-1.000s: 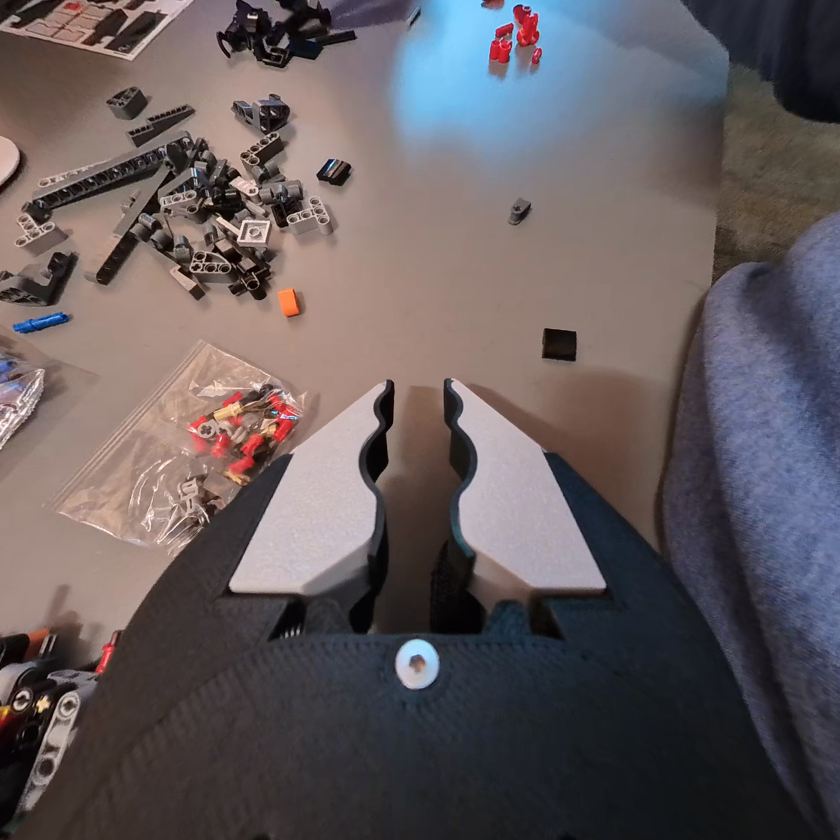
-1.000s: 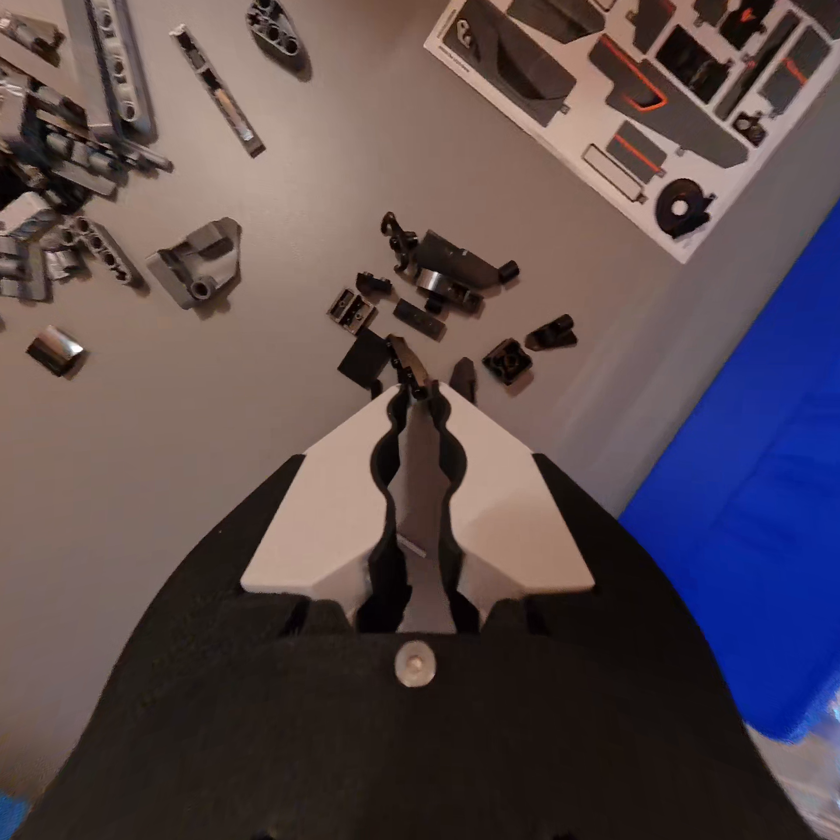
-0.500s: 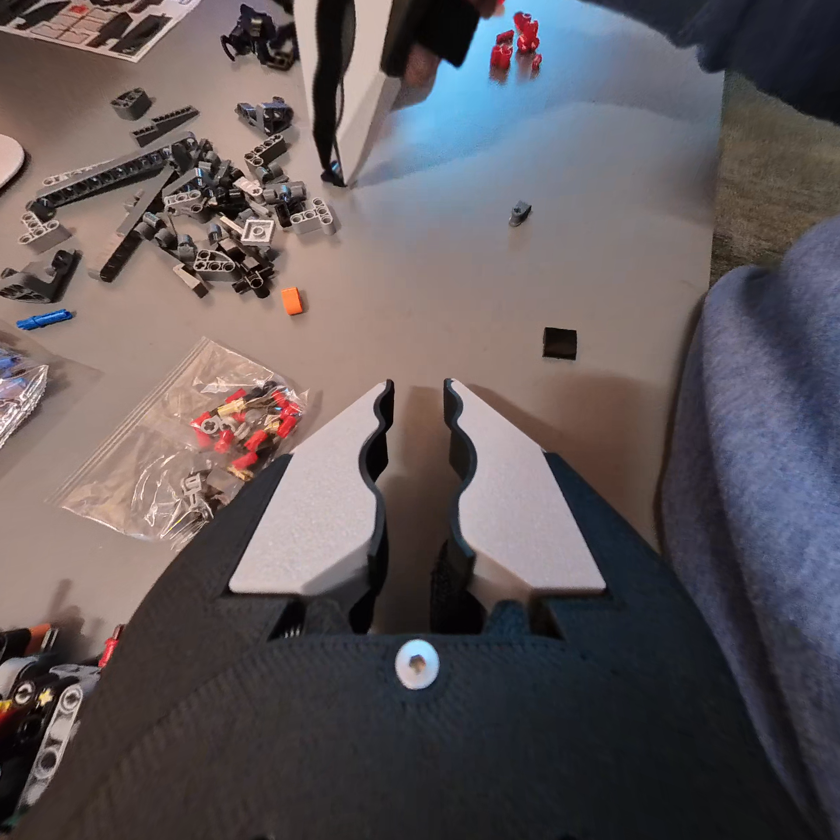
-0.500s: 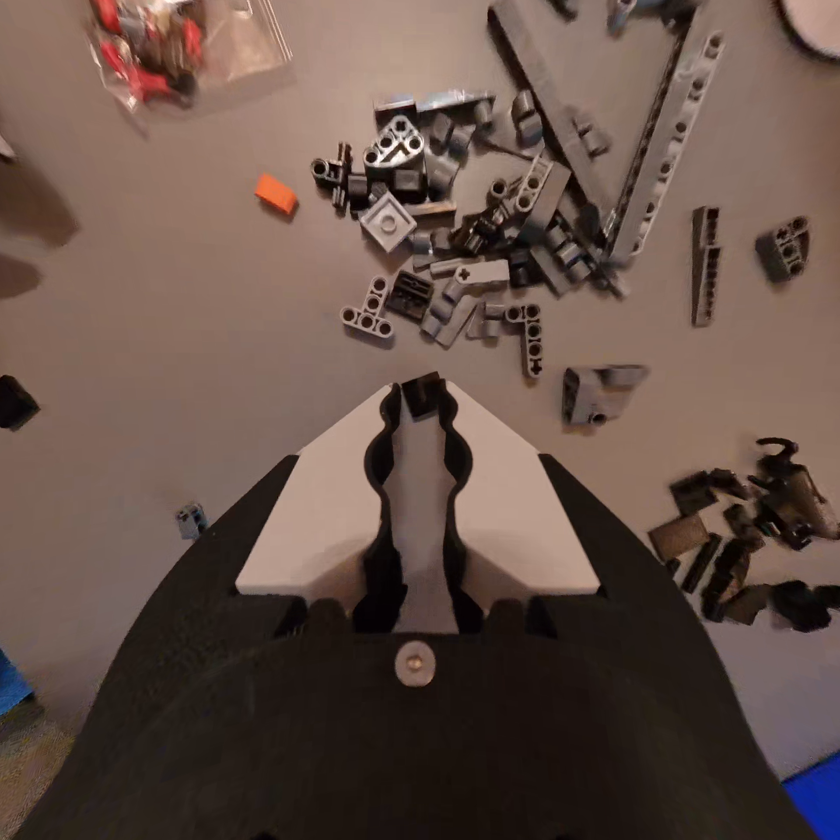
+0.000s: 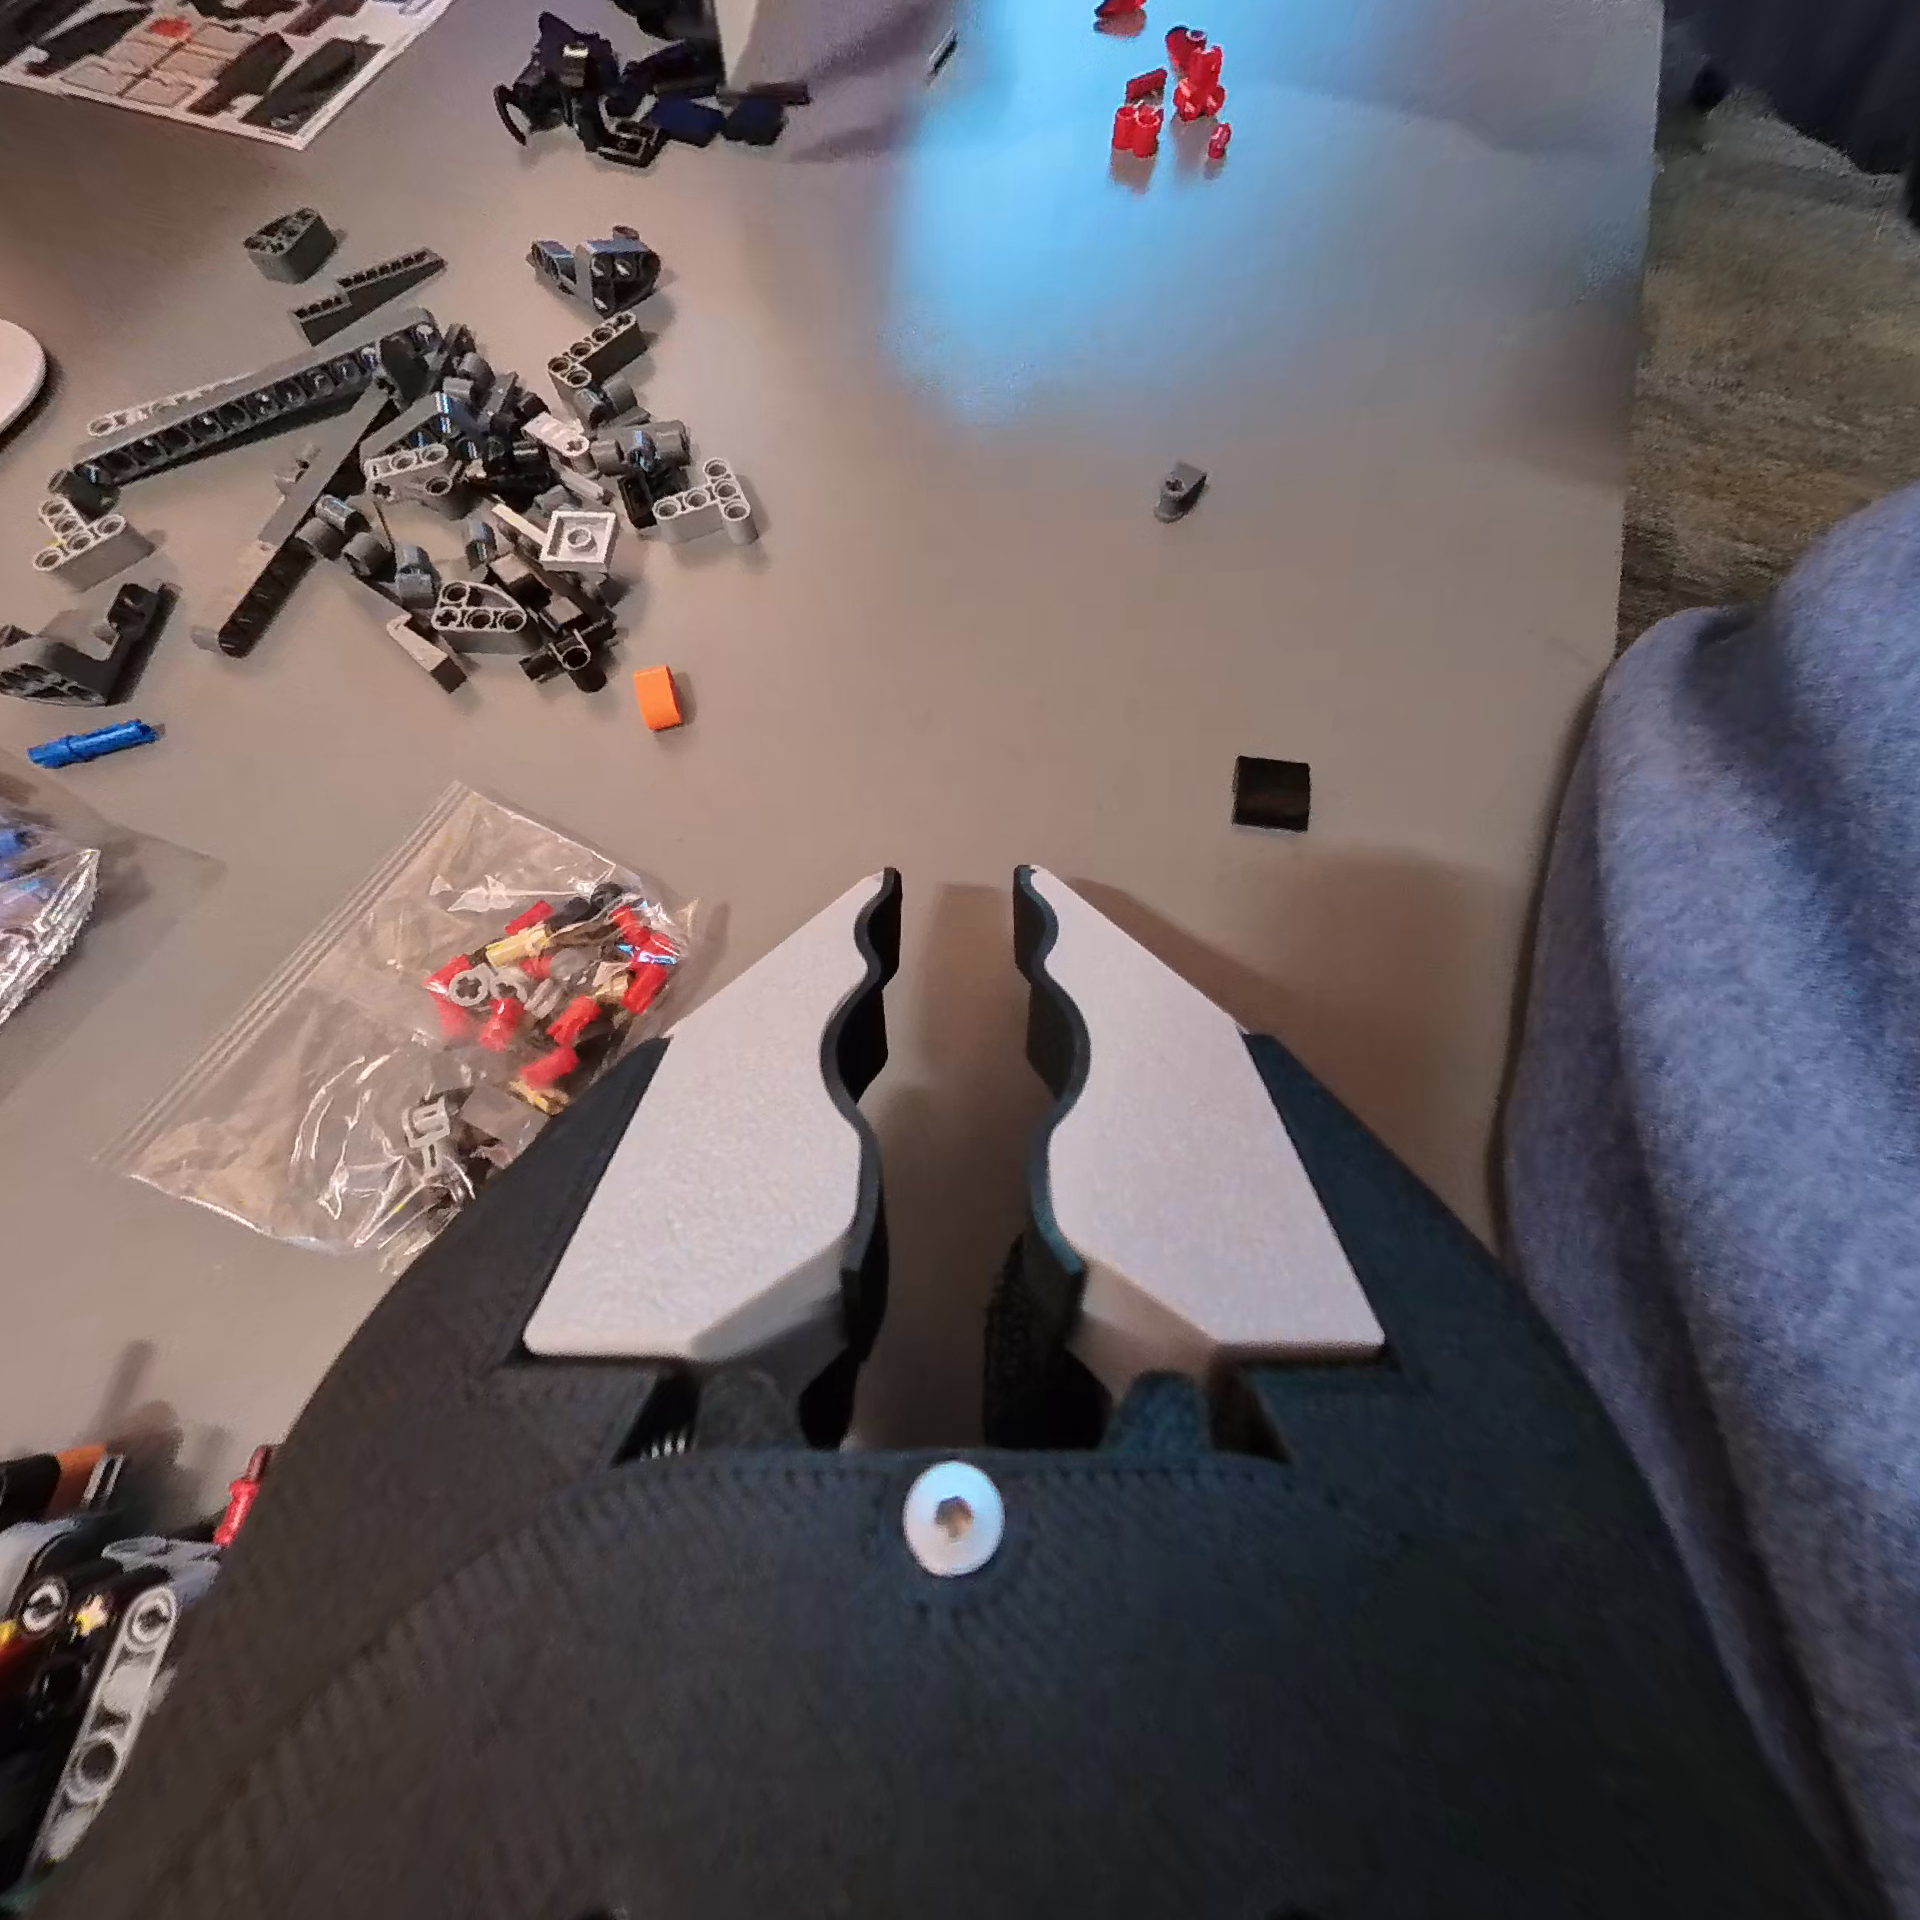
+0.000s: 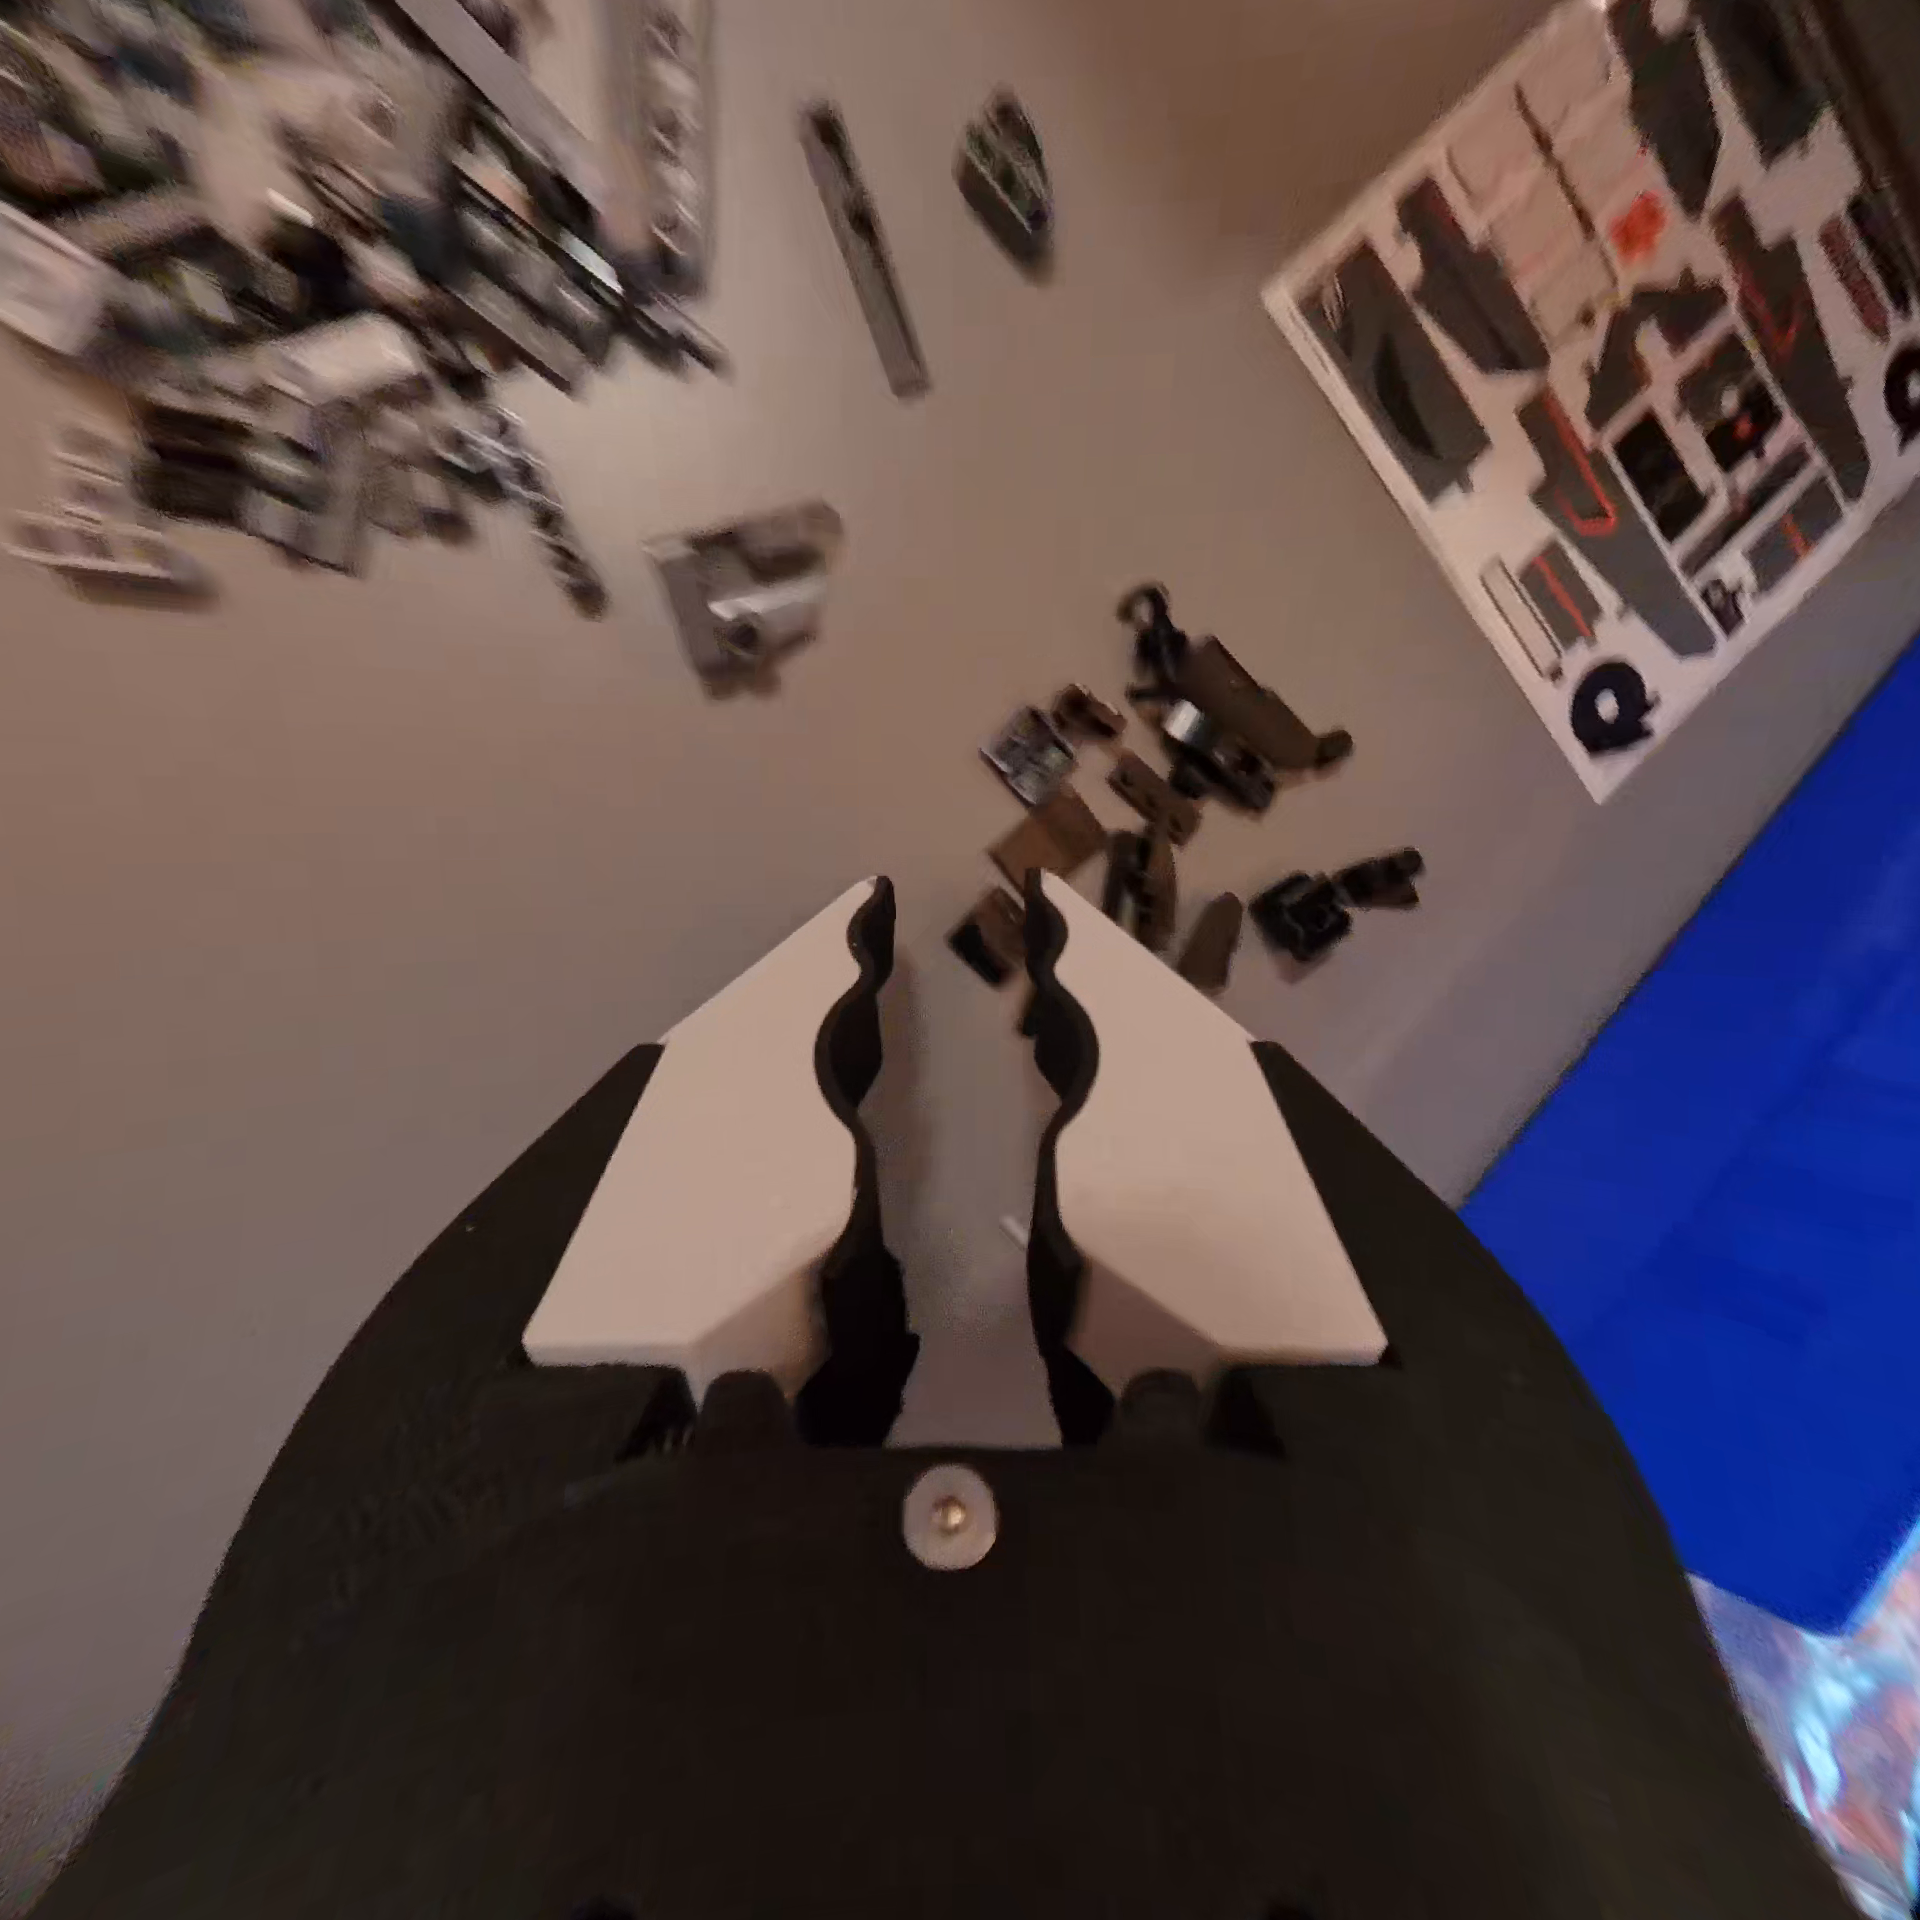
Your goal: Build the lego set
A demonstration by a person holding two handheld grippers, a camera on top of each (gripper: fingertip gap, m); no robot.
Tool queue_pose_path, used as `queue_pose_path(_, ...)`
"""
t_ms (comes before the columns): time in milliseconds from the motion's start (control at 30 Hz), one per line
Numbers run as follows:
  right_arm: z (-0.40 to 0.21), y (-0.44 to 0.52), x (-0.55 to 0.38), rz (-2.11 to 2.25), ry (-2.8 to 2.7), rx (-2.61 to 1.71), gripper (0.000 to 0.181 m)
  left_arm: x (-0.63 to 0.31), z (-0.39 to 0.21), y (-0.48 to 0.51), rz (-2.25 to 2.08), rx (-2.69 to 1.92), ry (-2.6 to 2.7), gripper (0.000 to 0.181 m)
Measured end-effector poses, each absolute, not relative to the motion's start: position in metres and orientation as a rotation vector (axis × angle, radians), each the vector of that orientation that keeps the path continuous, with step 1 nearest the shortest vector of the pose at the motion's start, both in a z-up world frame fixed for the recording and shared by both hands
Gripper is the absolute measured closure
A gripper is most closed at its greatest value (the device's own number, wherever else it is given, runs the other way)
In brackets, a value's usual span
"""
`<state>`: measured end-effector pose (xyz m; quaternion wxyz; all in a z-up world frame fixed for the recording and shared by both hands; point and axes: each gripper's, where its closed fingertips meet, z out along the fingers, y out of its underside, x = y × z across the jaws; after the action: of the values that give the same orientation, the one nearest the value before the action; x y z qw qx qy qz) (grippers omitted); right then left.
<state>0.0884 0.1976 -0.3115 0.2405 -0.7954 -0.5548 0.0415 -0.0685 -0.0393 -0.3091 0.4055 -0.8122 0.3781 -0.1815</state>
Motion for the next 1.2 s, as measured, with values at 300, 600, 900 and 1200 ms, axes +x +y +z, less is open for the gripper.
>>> queue_pose_path(300, -0.313, 0.109, -0.013, 0.516, -1.746, -1.954, 0.167, -0.066, -0.311, -0.041, -0.463, -2.049, 0.966, 0.162)
queue_pose_path(600, -0.33, 0.103, -0.037, 0.513, -1.816, -1.965, 0.181, -0.07, -0.311, -0.04, -0.458, -2.049, 0.955, 0.162)
queue_pose_path(900, -0.324, 0.102, -0.004, 0.526, -1.776, -1.991, 0.168, -0.067, -0.312, -0.039, -0.475, -2.049, 0.958, 0.162)
queue_pose_path(1200, -0.328, 0.1, -0.038, 0.522, -1.856, -1.858, 0.17, -0.067, -0.311, -0.039, -0.458, -2.049, 0.959, 0.162)
